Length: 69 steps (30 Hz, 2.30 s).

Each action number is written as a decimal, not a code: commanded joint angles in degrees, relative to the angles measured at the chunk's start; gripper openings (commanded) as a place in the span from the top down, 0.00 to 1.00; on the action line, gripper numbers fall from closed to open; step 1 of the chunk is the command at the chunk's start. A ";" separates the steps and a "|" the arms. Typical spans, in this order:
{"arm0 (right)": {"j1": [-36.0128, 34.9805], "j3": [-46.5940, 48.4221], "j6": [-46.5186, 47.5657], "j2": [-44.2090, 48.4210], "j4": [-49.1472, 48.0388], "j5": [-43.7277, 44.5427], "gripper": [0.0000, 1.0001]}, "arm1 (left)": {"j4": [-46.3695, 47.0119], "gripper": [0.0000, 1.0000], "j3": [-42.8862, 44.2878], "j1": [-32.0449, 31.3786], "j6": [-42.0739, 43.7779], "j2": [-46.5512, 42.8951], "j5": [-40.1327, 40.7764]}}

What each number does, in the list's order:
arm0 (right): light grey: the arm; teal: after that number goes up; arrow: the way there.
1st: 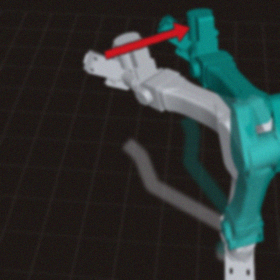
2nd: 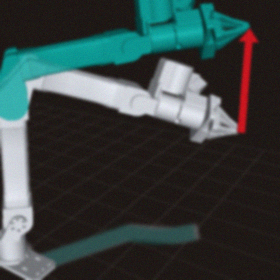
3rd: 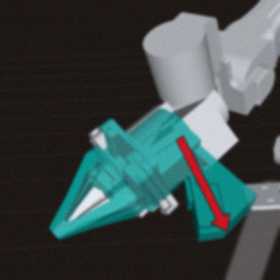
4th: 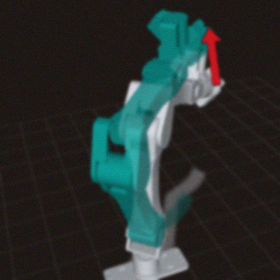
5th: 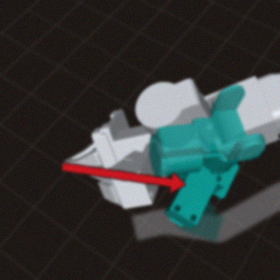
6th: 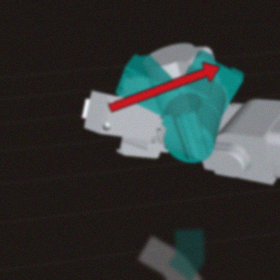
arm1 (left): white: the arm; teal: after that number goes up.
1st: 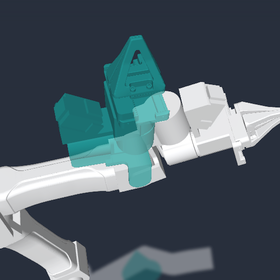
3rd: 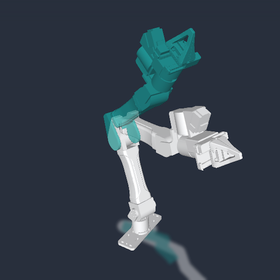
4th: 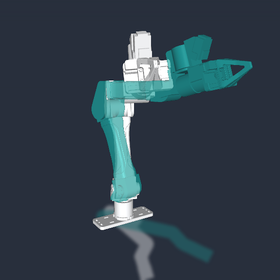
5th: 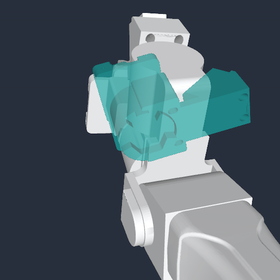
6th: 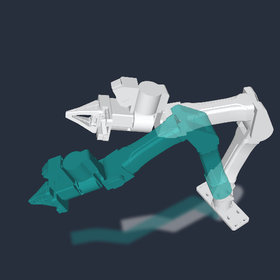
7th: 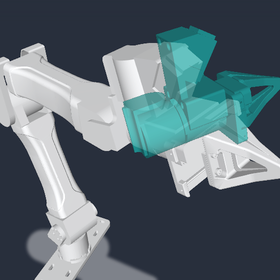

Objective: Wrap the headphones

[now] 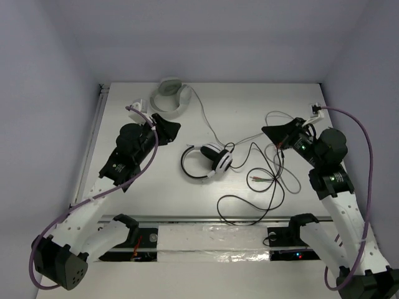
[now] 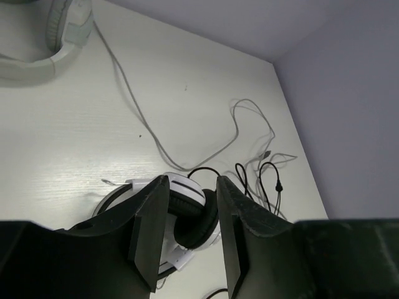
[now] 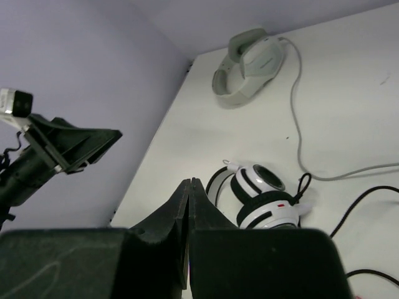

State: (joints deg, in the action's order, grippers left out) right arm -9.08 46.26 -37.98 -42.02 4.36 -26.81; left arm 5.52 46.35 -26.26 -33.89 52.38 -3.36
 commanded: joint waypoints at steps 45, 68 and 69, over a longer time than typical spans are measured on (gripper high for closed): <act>-20.63 3.66 9.24 -3.95 7.15 22.85 0.83 | -11.76 0.66 2.95 -24.10 -11.99 37.79 42.29; -20.63 3.31 6.77 -6.15 3.11 24.79 0.82 | -7.89 0.58 2.28 -17.16 -2.83 37.71 36.87; -20.63 3.22 6.78 -6.06 3.20 24.70 0.81 | -7.89 0.58 1.39 -17.16 -3.72 37.10 35.28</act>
State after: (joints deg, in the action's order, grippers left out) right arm -29.34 49.76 -31.14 -49.06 11.05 -2.92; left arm -1.87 50.83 -43.29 -35.73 92.60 36.95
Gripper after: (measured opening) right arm 0.184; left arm 0.422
